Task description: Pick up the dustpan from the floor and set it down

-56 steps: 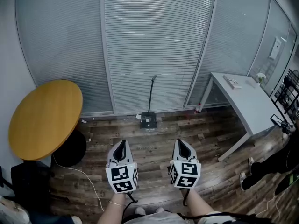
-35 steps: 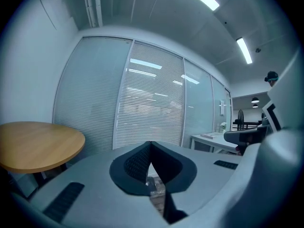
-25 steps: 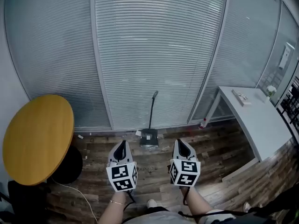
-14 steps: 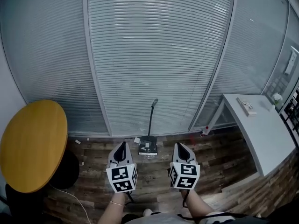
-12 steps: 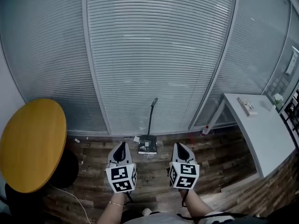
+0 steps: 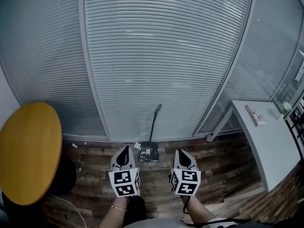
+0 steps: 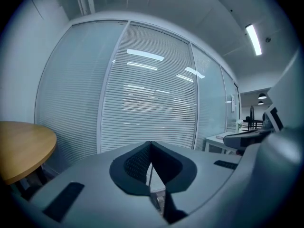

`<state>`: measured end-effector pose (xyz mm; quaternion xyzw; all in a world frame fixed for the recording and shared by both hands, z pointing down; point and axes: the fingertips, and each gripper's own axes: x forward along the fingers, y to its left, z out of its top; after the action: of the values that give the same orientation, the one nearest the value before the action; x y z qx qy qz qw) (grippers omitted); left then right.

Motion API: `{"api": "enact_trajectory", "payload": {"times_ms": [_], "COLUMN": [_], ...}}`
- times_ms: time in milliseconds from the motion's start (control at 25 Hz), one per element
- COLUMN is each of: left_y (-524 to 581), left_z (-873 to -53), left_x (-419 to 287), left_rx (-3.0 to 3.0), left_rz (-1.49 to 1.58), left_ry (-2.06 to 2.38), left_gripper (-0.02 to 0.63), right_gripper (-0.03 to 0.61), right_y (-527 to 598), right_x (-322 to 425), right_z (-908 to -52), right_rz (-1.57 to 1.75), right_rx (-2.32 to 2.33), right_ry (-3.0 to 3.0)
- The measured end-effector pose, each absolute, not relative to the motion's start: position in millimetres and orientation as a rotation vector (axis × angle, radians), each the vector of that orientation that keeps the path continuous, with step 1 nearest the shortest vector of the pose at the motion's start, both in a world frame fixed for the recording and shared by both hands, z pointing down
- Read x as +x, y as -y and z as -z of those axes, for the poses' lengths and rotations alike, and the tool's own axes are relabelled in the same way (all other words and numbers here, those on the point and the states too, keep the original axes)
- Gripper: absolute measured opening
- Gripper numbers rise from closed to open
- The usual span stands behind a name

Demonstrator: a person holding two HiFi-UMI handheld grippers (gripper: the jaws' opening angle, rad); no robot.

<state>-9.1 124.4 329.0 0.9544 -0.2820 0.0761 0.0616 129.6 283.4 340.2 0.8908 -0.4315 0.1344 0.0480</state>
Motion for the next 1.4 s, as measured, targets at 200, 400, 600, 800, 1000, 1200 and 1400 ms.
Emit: {"api": "enact_trajectory", "payload": {"times_ms": [200, 400, 600, 800, 1000, 1200, 1400], "left_y": [-74.7, -33.6, 8.5, 47.3, 65.0, 70.6, 73.8], "left_z": [-320.3, -303.1, -304.6, -319.3, -331.7, -354.8, -370.8], "left_x": [33.7, 74.3, 103.9, 123.3, 137.2, 147.8, 166.2], "left_rx": [2.897, 2.934, 2.930, 2.919, 2.898, 2.862, 2.861], "left_rz": [-0.204, -0.163, -0.166, -0.206, -0.264, -0.324, -0.349], "left_ry": [0.819, 0.805, 0.787, 0.798, 0.826, 0.872, 0.849], "left_gripper": [0.012, 0.012, 0.012, 0.012, 0.012, 0.012, 0.012], "right_gripper": [0.031, 0.031, 0.031, 0.031, 0.031, 0.031, 0.032], "right_y": [-238.9, -196.6, -153.1, -116.3, -99.5, -88.7, -80.5], "right_x": [168.9, 203.5, 231.7, 254.1, 274.7, 291.6, 305.6], "right_z": [-327.8, -313.6, -309.4, -320.3, -334.3, -357.7, -375.3], "right_rz": [-0.371, -0.320, -0.307, -0.337, -0.407, -0.455, -0.498], "right_rx": [2.742, 2.752, 2.754, 2.752, 2.741, 2.689, 2.652], "right_ry": [1.275, 1.273, 1.261, 1.259, 1.264, 1.275, 1.270]}}
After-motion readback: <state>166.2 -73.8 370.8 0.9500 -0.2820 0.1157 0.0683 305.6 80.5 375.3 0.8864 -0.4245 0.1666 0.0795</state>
